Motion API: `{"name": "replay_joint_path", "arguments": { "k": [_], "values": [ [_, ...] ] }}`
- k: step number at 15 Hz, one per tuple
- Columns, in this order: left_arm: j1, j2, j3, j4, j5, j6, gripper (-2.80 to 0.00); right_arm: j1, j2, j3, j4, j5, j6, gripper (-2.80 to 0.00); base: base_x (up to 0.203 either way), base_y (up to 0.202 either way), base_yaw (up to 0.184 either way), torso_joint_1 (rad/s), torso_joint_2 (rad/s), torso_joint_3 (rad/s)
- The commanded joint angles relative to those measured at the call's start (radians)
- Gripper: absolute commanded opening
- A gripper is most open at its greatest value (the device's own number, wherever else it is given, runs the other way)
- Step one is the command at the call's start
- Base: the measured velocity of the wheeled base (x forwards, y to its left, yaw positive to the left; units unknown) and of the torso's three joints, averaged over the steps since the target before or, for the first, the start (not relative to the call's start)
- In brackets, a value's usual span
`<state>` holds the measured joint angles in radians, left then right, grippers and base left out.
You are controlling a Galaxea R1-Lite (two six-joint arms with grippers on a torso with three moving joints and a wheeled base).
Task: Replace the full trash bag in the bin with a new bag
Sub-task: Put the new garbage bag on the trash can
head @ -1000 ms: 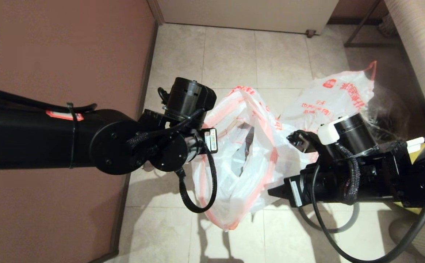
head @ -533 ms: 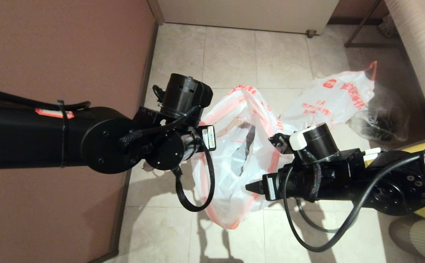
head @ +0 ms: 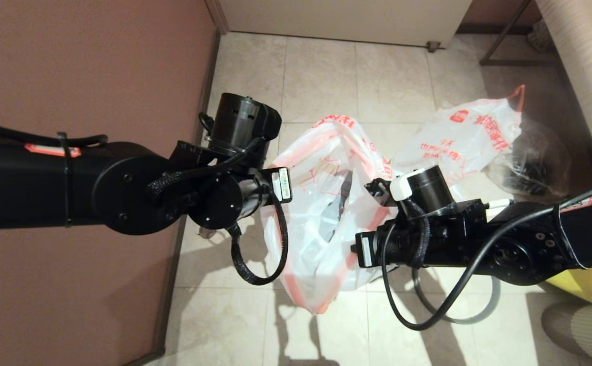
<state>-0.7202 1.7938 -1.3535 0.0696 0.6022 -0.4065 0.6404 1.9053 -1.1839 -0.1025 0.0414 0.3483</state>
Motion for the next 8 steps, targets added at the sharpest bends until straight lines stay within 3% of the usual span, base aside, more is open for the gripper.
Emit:
{"name": "replay_joint_path", "arguments": {
  "k": [1,5,8],
  "values": [
    [-0.001,-0.015,0.012,0.002,-0.003,-0.015,-2.8,-0.013,-0.023,-0.013,0.0,-0.007,0.006,-2.8,0.0,0.0,0.0,0.0,0.0,0.0],
    [0.004,-0.017,0.043,0.001,-0.065,-0.079,-2.8,-0.108,-0.005,-0.012,0.001,-0.021,0.023,-2.8,0.0,0.0,0.0,0.0,0.0,0.0],
    [0.019,0.022,0.04,-0.001,-0.104,-0.086,-2.8,-0.172,0.108,-0.055,-0.015,-0.013,0.013,-2.8,0.0,0.0,0.0,0.0,0.0,0.0]
  ]
}}
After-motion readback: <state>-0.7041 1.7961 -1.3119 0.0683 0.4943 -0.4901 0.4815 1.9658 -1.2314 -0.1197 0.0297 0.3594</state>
